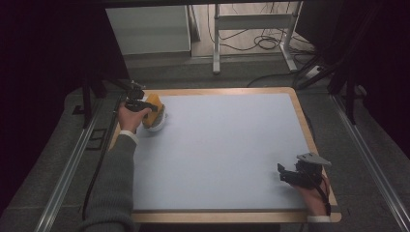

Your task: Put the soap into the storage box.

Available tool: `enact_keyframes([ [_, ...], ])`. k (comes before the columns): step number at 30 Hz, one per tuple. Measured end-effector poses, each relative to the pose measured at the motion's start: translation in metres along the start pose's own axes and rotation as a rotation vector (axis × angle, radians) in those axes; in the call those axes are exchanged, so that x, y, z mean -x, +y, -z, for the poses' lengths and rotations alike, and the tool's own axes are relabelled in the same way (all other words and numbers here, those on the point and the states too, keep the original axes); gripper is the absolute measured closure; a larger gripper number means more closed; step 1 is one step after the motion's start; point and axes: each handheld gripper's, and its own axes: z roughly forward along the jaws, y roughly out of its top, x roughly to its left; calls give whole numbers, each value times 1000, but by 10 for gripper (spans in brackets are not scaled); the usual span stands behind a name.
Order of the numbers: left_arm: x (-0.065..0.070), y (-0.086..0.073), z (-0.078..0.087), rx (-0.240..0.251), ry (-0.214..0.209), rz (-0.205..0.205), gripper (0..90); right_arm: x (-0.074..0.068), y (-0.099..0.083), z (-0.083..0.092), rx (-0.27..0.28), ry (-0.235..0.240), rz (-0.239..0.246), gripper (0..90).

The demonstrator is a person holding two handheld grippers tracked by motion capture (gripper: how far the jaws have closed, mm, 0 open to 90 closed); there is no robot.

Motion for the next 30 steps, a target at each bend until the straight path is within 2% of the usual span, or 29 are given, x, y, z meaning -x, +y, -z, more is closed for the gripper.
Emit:
enact_keyframes([
  [3,0,1,-4,-8,-9,7,607,0,0,0,0,0,0,82],
  [7,0,-1,-7,-9,10,8,606,1,0,1,1,0,-4,82],
  [14,-2,-5,-9,-5,-16,18,592,0,0,0,-1,1,1,82],
  [17,2,-3,0,35,3,11,537,0,0,0,0,-1,-1,82],
  [18,3,-3,4,31,14,1,498,0,0,0,1,-3,-1,82],
  [19,3,-2,8,20,24,-10,409,0,0,0,-1,-2,2,82],
  [22,3,-2,16,12,37,-26,354,-1,0,0,1,-3,5,82],
  [23,4,-3,18,9,38,-28,294,-1,0,0,2,-1,3,82],
  [24,4,-3,20,9,39,-43,294,-1,0,0,2,-1,3,82],
  [26,5,-5,25,16,68,-68,240,-1,0,0,1,-3,3,82],
  [27,4,-6,28,19,70,-74,232,-1,0,0,1,-4,3,82],
  [29,2,-9,32,33,35,-75,232,-2,0,0,3,-2,2,82],
  [30,2,-10,34,39,33,-77,229,-2,0,0,3,0,5,82],
])
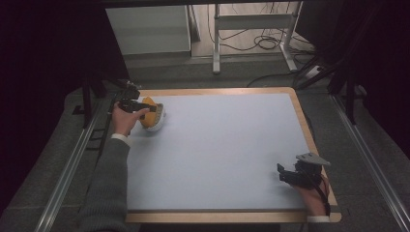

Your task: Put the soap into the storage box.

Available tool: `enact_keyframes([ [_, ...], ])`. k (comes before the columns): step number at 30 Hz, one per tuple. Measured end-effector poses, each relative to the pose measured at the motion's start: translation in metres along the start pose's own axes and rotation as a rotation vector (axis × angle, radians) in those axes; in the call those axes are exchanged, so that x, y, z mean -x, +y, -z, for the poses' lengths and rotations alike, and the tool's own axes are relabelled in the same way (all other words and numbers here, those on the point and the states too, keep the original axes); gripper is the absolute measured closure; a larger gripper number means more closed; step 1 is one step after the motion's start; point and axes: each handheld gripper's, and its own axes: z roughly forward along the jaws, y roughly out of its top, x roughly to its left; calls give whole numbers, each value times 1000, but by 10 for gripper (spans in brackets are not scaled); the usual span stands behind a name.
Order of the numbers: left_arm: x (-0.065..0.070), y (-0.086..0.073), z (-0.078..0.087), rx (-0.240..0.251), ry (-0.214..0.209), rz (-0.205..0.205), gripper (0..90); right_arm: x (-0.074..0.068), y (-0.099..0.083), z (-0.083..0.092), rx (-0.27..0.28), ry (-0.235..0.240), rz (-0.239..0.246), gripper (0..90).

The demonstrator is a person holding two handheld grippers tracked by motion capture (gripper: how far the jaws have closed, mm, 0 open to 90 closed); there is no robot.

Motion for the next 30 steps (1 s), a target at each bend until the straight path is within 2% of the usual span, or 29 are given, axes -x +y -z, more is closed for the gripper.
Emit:
enact_keyframes([
  [1,0,-1,2,4,1,-8,230,0,0,0,0,-1,0,82],
  [2,2,-4,6,-4,-7,-32,223,0,0,0,0,-2,0,82],
  [4,4,-5,9,6,-9,-40,220,0,0,0,0,-2,-3,82],
  [10,16,-14,27,54,-66,-99,223,-1,1,1,4,2,0,82],
  [15,26,-29,36,67,-96,-143,222,-1,1,1,7,4,-2,82],
  [19,34,-44,38,51,-115,-182,221,-2,2,1,8,3,-2,82],
  [21,37,-59,39,56,-150,-183,222,-4,3,0,5,8,4,82],
  [23,38,-64,39,63,-154,-184,224,-4,3,0,6,11,5,82],
  [25,39,-75,40,99,-162,-162,236,-4,3,0,5,10,5,82],
  [30,44,-101,34,90,-189,-163,237,-4,3,1,9,11,10,82],
])
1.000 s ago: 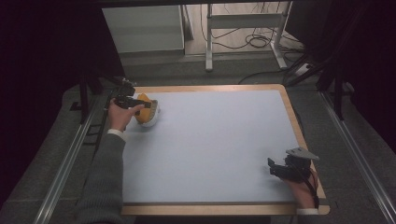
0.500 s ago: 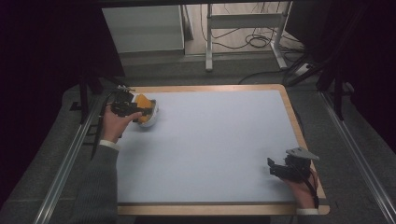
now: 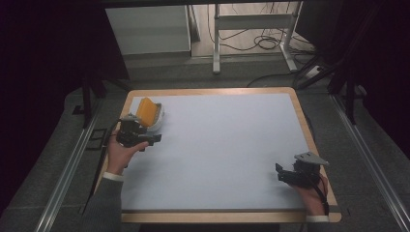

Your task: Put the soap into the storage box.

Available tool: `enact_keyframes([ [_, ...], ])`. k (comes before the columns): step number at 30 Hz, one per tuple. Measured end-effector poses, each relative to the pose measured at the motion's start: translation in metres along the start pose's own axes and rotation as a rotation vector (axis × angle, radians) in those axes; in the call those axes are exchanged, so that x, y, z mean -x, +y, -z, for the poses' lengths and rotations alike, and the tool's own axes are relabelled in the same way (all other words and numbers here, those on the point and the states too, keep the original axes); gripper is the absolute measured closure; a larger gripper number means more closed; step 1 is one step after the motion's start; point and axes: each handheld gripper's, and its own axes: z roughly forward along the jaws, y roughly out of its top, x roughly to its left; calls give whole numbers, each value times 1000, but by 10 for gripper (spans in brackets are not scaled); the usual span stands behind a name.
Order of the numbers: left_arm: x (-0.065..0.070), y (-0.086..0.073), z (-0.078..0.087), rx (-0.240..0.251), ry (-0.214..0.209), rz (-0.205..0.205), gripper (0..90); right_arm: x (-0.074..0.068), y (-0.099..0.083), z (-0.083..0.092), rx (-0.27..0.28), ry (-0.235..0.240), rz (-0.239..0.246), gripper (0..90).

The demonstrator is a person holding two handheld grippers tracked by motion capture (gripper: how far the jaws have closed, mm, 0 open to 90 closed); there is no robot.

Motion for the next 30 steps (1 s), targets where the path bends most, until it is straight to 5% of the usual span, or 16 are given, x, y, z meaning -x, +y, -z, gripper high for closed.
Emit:
enact_keyframes([
  [4,4,-16,-4,-21,-23,-1,237,0,0,0,0,-2,-3,82],
  [7,8,-21,-7,-70,-4,-44,230,0,0,0,0,-2,2,82],
  [17,24,-46,1,-15,-51,-18,236,1,0,0,0,-6,-1,82],
  [30,26,-49,5,-30,-47,-28,229,-2,2,0,16,1,14,82],
])
